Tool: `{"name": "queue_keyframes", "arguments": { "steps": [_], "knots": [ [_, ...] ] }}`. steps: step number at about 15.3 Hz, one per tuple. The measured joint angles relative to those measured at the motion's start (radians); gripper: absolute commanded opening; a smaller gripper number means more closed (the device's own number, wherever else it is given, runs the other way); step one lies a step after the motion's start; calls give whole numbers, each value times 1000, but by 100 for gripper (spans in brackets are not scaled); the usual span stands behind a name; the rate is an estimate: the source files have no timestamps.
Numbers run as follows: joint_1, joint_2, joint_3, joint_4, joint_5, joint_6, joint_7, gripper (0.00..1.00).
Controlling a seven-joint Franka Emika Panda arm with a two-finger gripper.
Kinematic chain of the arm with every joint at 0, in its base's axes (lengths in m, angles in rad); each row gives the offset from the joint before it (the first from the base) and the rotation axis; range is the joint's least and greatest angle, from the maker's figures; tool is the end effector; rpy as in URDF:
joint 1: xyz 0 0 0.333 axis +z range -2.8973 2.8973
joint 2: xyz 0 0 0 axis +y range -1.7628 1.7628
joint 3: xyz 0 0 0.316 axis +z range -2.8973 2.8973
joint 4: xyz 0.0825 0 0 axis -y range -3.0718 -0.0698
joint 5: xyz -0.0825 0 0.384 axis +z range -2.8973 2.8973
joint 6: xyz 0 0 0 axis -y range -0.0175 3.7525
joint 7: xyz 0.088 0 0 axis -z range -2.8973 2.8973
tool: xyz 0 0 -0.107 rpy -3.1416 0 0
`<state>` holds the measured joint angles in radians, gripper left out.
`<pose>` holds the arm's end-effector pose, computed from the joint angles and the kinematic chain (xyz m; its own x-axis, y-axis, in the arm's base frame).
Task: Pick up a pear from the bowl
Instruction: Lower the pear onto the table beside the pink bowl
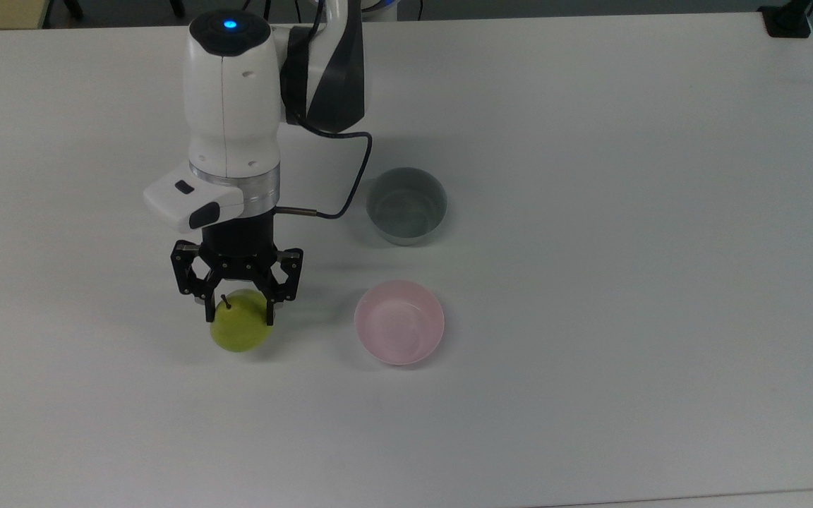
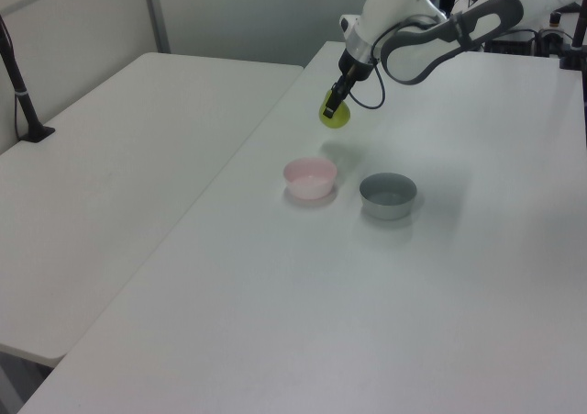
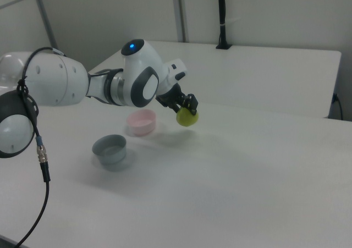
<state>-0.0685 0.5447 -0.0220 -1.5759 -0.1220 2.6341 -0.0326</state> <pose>0.7314 -0.0604 0.3801 0.8743 0.0682 0.4805 0.0054 -0.9914 0.1308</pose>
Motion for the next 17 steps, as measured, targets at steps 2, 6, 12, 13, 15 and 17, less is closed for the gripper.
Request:
{"name": "queue_keyframes", "arguments": {
  "steps": [2,6,12,13,15,17],
  "knots": [
    [-4,23,0,0,0,55,-3,55],
    [-5,69,0,-1,0,143,-4,60],
    [-5,90,0,-1,-1,184,-4,75],
    [-5,90,0,0,-1,184,-4,75],
    [-5,90,0,0,-1,184,-4,77],
    [-5,90,1,0,-1,185,-4,77]
  ]
}}
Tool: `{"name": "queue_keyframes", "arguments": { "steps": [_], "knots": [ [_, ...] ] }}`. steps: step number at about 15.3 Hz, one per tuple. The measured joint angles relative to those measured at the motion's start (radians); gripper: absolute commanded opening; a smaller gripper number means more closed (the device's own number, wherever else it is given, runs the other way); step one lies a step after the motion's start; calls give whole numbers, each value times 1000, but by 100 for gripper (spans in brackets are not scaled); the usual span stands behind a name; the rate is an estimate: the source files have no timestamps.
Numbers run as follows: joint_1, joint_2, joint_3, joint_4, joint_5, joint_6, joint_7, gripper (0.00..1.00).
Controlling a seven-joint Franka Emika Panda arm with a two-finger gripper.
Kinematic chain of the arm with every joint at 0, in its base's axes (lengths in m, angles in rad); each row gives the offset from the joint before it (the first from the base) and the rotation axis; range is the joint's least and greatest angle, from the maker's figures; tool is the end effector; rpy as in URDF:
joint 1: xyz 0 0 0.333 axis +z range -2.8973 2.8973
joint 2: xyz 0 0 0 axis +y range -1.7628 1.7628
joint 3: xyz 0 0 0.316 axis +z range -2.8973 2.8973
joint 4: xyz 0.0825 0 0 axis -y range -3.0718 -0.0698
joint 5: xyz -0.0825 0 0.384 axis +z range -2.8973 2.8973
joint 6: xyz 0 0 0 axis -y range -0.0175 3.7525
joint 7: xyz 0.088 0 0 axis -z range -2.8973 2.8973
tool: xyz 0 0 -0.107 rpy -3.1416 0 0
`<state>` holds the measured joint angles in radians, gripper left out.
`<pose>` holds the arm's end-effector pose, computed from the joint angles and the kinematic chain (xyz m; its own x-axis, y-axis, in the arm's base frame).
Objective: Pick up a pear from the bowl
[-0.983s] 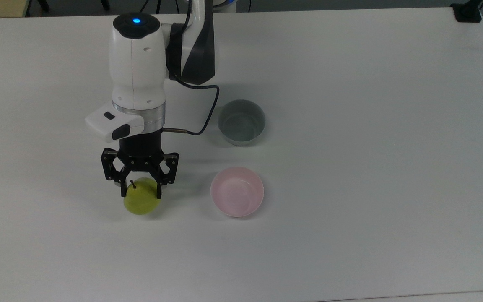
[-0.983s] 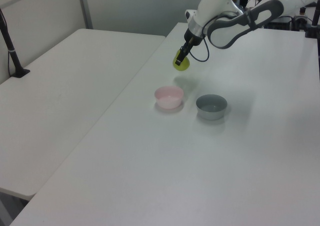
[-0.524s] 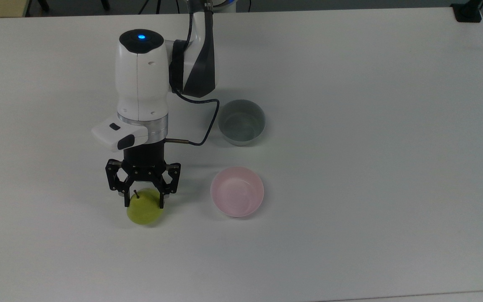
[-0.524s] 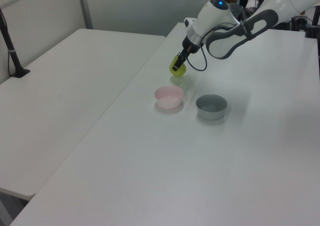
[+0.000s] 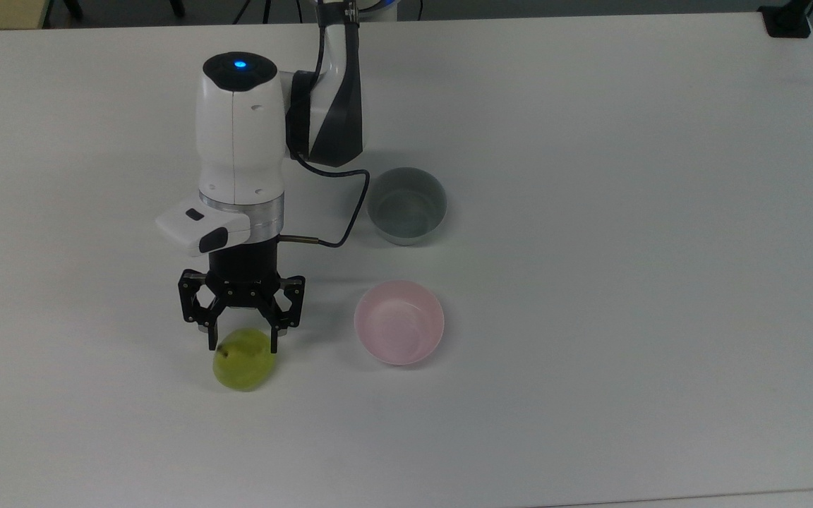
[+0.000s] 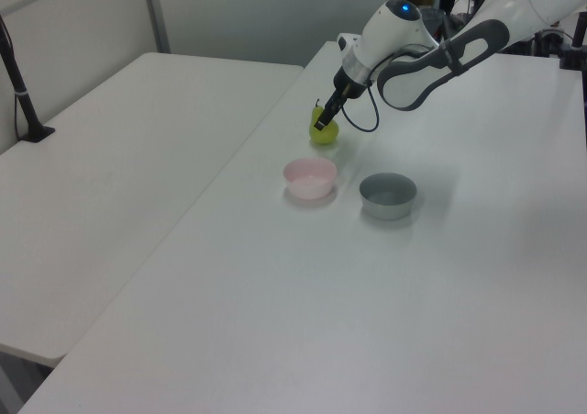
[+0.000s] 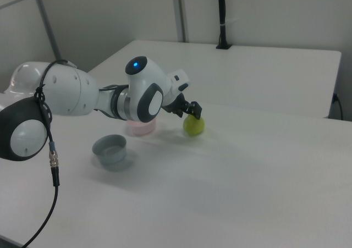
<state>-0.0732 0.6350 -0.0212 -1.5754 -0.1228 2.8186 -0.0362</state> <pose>0.7419 -0.0610 0.3376 0.8242 0.0851 0.5599 0.0133 -0.9913 0.1311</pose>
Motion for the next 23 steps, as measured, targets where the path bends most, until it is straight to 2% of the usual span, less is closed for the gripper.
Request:
{"name": "queue_keyframes", "arguments": {
  "steps": [8,15,18,19,23],
  "knots": [
    [1,0,0,3,0,1,0,77],
    [1,-49,2,20,1,-6,42,83],
    [1,-92,11,20,1,-89,45,86],
    [2,-110,15,20,1,-126,45,93],
    [30,-210,22,22,1,-348,47,100]
  ]
}}
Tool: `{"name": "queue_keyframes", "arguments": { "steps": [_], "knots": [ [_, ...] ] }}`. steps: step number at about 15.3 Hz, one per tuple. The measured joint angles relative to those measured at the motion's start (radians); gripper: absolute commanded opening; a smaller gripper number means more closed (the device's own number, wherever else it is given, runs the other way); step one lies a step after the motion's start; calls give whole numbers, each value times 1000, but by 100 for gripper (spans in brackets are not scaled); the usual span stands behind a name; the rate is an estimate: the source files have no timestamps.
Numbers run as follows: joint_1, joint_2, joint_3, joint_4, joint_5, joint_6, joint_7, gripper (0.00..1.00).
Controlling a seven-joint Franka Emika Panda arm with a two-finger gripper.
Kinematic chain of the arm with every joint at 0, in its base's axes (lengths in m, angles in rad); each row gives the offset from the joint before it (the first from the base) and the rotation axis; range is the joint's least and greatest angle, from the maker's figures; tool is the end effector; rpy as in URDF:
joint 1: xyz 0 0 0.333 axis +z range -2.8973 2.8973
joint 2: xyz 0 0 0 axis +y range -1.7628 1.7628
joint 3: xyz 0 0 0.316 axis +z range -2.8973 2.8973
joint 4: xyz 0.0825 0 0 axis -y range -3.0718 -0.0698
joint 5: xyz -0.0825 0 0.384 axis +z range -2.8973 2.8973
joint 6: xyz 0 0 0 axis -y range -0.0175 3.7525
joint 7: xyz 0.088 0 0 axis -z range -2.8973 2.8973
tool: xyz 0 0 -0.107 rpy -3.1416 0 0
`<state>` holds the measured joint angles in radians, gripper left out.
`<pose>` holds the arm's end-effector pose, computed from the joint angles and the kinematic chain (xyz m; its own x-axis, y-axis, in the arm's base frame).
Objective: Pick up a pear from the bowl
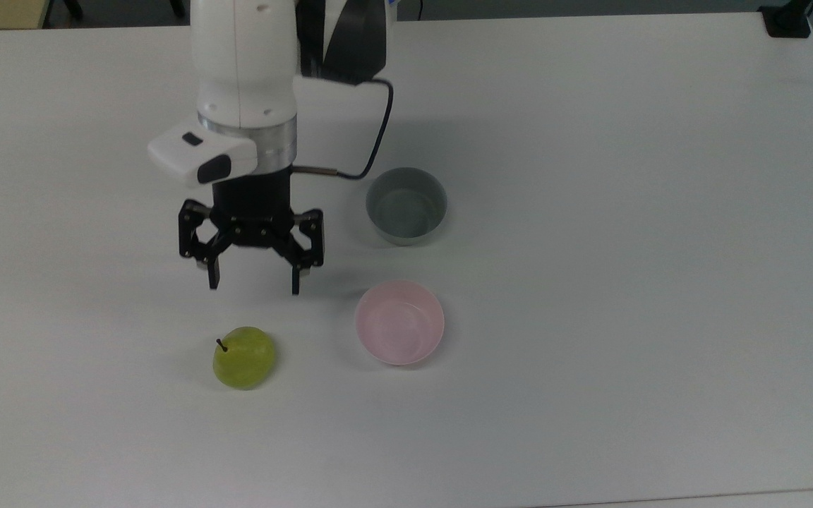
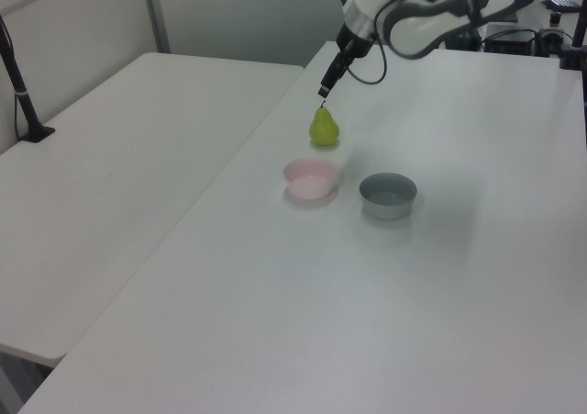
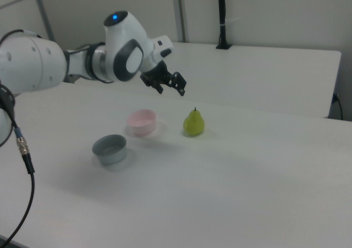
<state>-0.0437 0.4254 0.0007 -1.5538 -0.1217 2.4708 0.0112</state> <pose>0.7182 -0.0307 0.4572 0.8826 0.0459 0.4680 -0.0045 -0.9944 0.1059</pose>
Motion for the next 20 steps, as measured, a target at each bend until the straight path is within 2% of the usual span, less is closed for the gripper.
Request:
{"name": "queue_keyframes", "arguments": {
  "steps": [3,8,12,16,20],
  "knots": [
    [22,-90,2,0,2,-192,1,100],
    [77,-189,2,-1,3,-481,11,100],
    [93,-271,1,-3,32,-663,67,100],
    [88,-339,-1,-6,35,-779,69,100],
    [73,-364,-3,-9,50,-829,68,100]
  ]
}}
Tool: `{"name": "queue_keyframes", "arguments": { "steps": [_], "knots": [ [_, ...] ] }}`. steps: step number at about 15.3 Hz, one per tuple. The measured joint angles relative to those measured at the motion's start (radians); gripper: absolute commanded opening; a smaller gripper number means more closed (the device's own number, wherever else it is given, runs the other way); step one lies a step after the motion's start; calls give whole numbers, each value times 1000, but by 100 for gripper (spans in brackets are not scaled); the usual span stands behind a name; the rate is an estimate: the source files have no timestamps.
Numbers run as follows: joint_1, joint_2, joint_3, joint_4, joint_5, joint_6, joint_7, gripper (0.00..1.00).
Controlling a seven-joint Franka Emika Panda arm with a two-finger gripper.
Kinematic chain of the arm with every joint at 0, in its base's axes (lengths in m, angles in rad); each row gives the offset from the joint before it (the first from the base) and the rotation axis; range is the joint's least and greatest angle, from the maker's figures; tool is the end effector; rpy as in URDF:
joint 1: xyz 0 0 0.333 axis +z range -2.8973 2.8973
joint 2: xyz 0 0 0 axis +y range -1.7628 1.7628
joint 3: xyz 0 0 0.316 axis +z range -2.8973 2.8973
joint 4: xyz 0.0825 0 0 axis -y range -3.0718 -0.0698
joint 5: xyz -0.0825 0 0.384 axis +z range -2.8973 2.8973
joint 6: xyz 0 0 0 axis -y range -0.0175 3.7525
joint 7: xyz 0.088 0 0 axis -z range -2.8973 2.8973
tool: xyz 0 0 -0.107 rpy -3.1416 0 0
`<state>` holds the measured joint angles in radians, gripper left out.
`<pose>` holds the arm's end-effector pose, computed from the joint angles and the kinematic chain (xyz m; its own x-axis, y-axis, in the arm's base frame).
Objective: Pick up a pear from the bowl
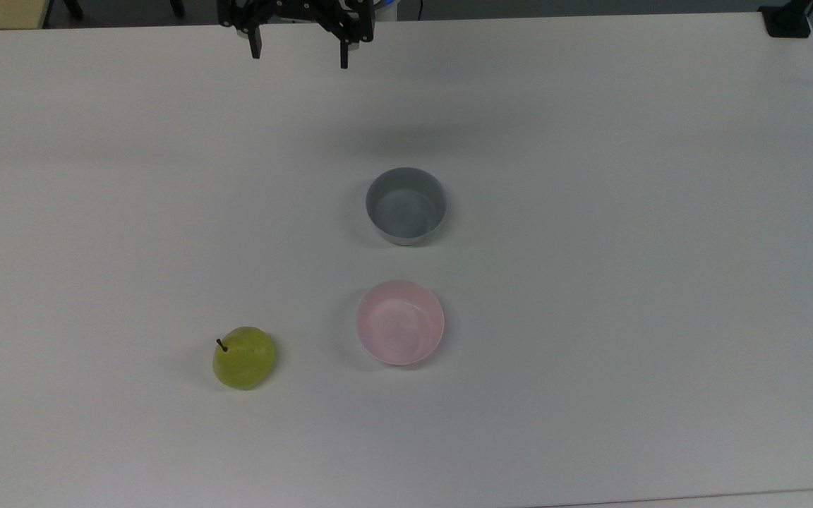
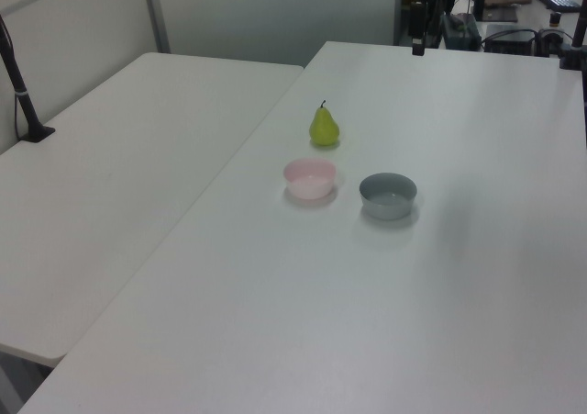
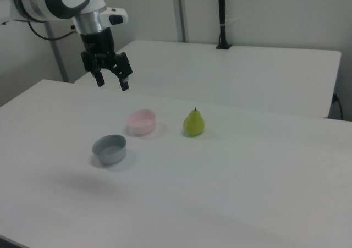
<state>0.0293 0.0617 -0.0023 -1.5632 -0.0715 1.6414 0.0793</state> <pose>0.5795 0.0085 0.5996 0.9987 -0.0470 0.0219 -0.0485 -0.9964 0.0700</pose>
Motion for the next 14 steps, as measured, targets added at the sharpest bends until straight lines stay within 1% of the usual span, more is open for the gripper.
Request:
{"name": "queue_keyframes", "arguments": {
  "steps": [4,14],
  "knots": [
    [-14,-3,-4,0,11,-4,-24,100],
    [-8,-1,-1,-15,11,22,-27,100]
  ]
}}
